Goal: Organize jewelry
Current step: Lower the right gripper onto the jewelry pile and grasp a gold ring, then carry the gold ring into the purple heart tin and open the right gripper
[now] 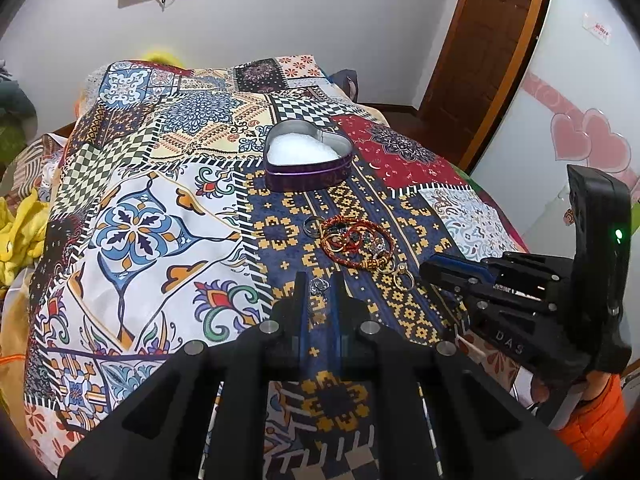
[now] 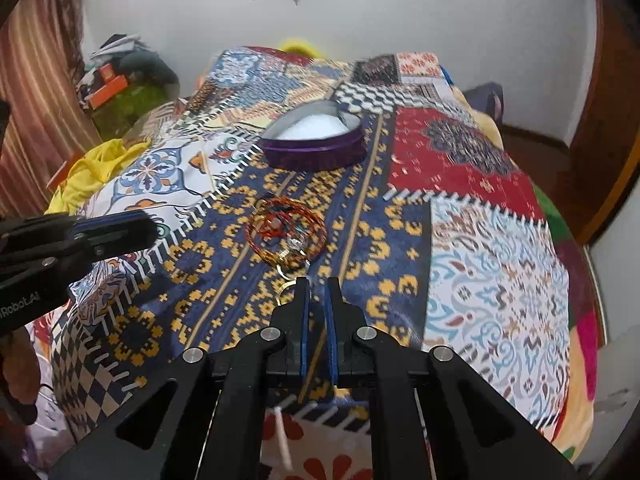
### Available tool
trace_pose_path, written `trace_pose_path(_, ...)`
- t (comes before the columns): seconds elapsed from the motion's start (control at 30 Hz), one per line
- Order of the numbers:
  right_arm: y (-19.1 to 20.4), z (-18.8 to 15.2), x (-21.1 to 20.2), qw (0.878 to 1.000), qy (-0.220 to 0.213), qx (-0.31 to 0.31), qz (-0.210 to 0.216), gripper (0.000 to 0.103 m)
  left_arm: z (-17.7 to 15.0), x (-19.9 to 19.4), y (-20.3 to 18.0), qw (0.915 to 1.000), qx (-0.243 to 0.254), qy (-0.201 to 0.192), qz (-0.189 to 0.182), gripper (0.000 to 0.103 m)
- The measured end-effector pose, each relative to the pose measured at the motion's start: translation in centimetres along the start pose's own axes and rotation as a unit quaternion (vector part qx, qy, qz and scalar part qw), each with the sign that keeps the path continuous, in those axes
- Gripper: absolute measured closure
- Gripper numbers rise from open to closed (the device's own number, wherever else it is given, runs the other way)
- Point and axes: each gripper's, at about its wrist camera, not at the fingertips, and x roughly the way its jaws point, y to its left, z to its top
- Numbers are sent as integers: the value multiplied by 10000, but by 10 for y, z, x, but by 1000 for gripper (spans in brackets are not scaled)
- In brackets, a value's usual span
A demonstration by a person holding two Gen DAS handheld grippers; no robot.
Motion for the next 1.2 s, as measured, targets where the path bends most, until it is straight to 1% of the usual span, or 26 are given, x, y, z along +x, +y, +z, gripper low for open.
trace_pose_path(0.07,-2,0,2,9999,92,75,61,72,-2,0,1,10000,-15,19,-6,94)
trace_pose_path(0.1,-1,-1,2,9999,94,87,69,68,-3,1,1,10000,-24,31,-9,94)
trace_pose_path(0.13,0,0,2,9999,72,88,69,66,-4,1,2,10000,-31,40,-9,94)
trace_pose_path(0.23,10,2,8,9999,105,-81,98,67,-6,1,4,10000,-50,57,-4,94)
trace_pose_path(0.33,18,1,18,9994,163,-318,-40,67,-6,0,6,10000,-57,44,10,94)
trace_pose_path(0.4,25,0,24,9983,124,-534,-206,67,-6,-1,8,10000,-69,28,25,94)
trace_pose_path(0.43,26,0,26,9980,125,-576,-247,68,-6,-1,8,10000,-78,22,25,94)
trace_pose_path(0.53,26,0,27,9976,143,-613,-281,86,-5,-2,10,9999,-100,2,38,94)
trace_pose_path(0.63,25,1,27,9977,131,-593,-314,90,-3,-3,10,9999,-110,-33,40,94)
trace_pose_path(0.7,22,2,25,9983,126,-512,-248,94,-1,-4,10,9999,-106,-64,42,94)
trace_pose_path(0.77,18,5,22,9989,134,-413,-175,94,1,-5,10,9999,-98,-95,44,94)
trace_pose_path(1.03,12,6,9,9992,-10,-328,-214,94,11,-6,14,9997,-106,-232,64,94)
trace_pose_path(1.2,10,15,-2,9990,-193,-304,-246,94,22,-8,16,9994,-125,-335,42,94)
